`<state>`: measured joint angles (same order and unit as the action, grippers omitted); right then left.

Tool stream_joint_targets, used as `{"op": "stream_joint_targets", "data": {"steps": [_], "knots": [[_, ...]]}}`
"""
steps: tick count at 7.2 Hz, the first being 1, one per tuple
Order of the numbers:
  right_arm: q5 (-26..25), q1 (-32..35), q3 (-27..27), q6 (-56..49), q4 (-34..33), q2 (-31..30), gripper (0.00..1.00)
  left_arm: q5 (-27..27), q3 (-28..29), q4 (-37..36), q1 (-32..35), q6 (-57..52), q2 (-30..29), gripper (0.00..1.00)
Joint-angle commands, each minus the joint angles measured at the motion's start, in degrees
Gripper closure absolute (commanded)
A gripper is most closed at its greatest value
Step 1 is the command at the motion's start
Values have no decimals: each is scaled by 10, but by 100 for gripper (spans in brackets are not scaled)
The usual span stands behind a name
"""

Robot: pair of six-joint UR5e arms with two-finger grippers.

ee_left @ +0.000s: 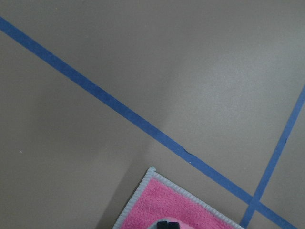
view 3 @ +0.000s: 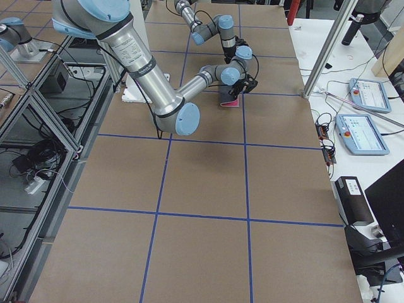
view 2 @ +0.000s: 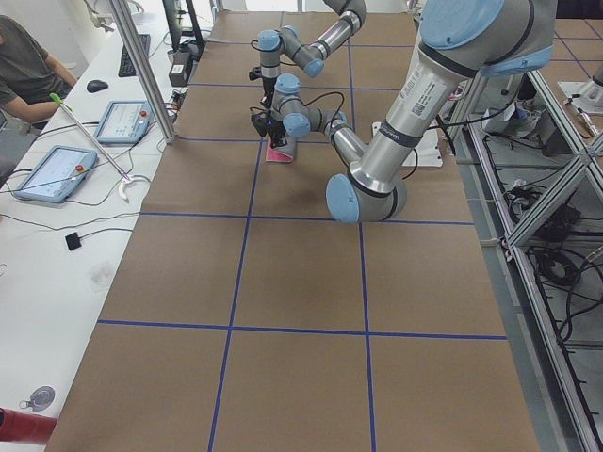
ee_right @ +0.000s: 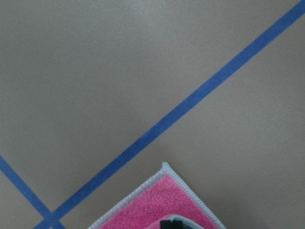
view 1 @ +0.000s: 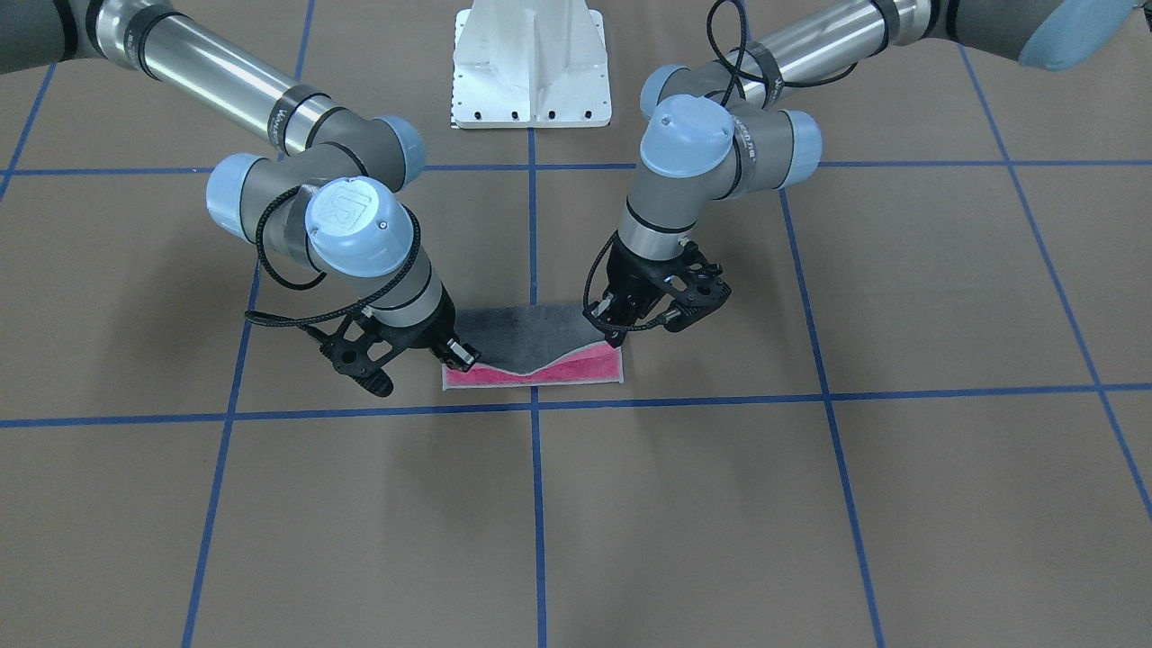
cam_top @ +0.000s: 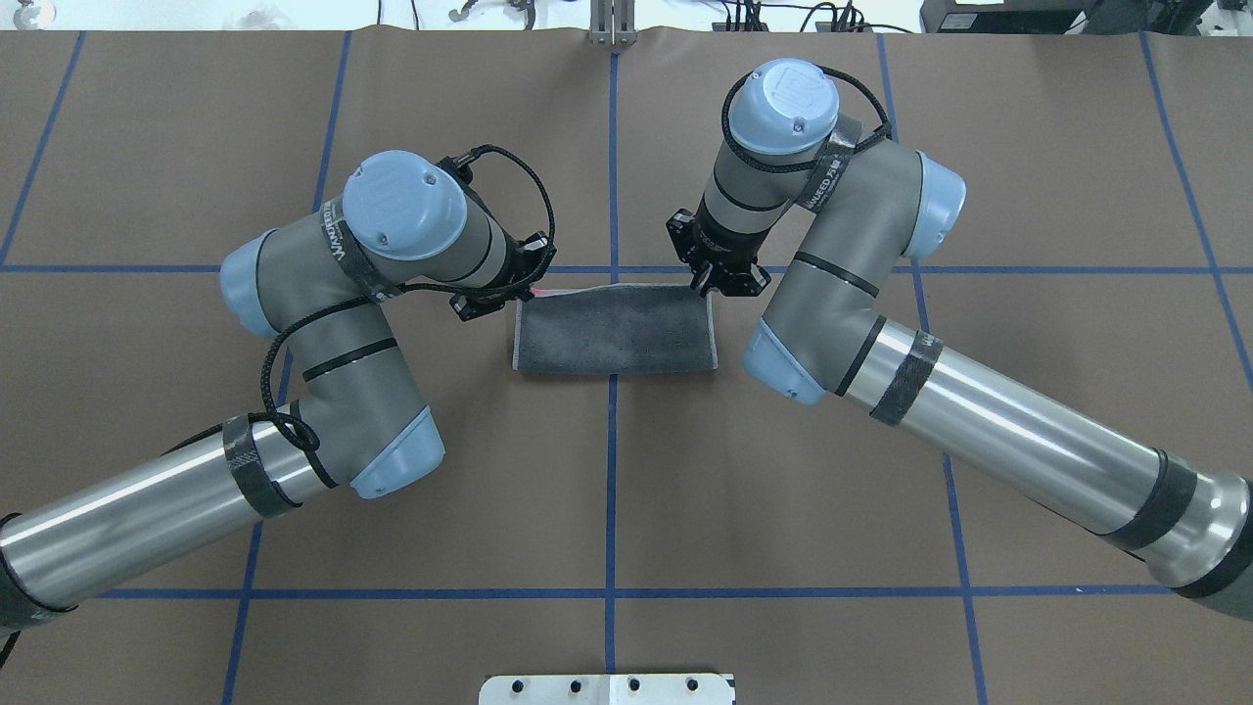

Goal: Fold towel twice with both arms
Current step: 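Carry both corners over the towel to its far edge and release, then move the right gripper to the folded towel's end nearest it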

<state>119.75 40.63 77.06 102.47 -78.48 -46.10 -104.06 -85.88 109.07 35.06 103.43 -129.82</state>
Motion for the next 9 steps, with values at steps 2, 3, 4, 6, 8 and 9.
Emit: {"op": "stream_joint_targets", "data": {"steps": [2, 3, 4, 6, 8, 9], "knots": [[0, 7, -6, 0, 2, 4, 0, 0, 0, 1, 1, -2, 3, 0], [0, 8, -6, 0, 2, 4, 0, 0, 0, 2, 4, -2, 3, 0], [1, 7, -2, 1, 3, 0, 0, -1, -3, 1, 5, -2, 3, 0], [1, 7, 63, 10, 19, -55, 0, -7, -34, -2, 9, -6, 19, 0], [-7, -8, 114, 72, 19, -93, 1, -23, -85, -3, 14, -31, 74, 0], [-46, -37, 114, 162, 19, -89, 6, -22, -86, -3, 15, -31, 73, 0]]}}
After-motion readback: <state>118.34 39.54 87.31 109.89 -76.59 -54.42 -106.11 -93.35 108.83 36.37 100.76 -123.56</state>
